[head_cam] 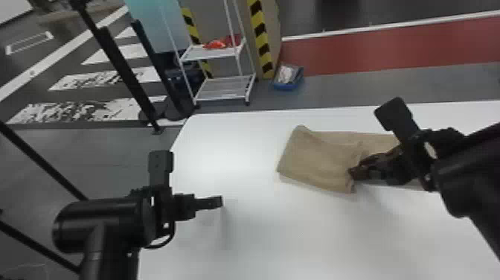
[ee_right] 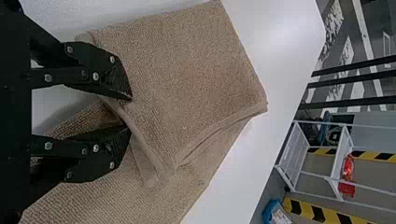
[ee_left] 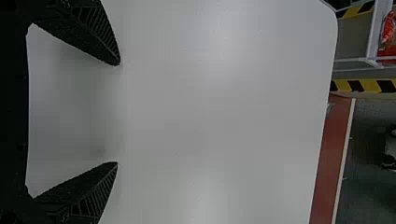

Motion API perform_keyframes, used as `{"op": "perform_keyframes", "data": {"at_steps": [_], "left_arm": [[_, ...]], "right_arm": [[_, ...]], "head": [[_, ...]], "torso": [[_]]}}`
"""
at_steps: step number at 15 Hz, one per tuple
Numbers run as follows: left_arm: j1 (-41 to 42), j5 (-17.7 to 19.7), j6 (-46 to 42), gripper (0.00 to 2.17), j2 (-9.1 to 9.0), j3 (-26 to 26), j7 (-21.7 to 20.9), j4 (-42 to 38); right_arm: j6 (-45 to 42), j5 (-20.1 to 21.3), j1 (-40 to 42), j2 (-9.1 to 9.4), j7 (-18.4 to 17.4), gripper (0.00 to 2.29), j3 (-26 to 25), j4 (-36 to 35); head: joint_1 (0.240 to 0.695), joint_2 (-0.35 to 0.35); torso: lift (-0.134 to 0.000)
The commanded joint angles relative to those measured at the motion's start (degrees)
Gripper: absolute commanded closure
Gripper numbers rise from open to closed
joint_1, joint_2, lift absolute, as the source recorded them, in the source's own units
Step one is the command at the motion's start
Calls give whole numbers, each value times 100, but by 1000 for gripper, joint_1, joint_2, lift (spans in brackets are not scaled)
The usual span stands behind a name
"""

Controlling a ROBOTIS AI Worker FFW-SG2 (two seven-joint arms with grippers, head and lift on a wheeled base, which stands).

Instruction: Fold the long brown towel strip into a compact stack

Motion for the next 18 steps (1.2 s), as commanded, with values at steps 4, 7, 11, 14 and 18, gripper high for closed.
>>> {"op": "perform_keyframes", "data": {"at_steps": [4, 7, 11, 14, 18], "left_arm": [[39, 35, -5, 87, 27, 34, 0, -12], [56, 53, -5, 87, 62, 43, 0, -47], [100, 114, -5, 87, 106, 140, 0, -91], [109, 167, -5, 87, 132, 175, -9, -109], [162, 176, -5, 87, 132, 175, 0, -117]], "right_arm": [[-52, 21, 9, 5, -58, 1018, 8, -2], [-175, -58, 9, 5, -49, 1018, -1, -99], [-316, -295, 9, 5, -41, 1015, -10, -310], [-210, -190, 44, 5, 3, 967, 52, -266], [-263, -93, 97, 5, -41, 957, 87, -160]], "head": [[695, 350], [695, 350], [695, 350], [695, 350], [695, 350]], "torso": [[-123], [-123], [-123], [-123], [-123]]}}
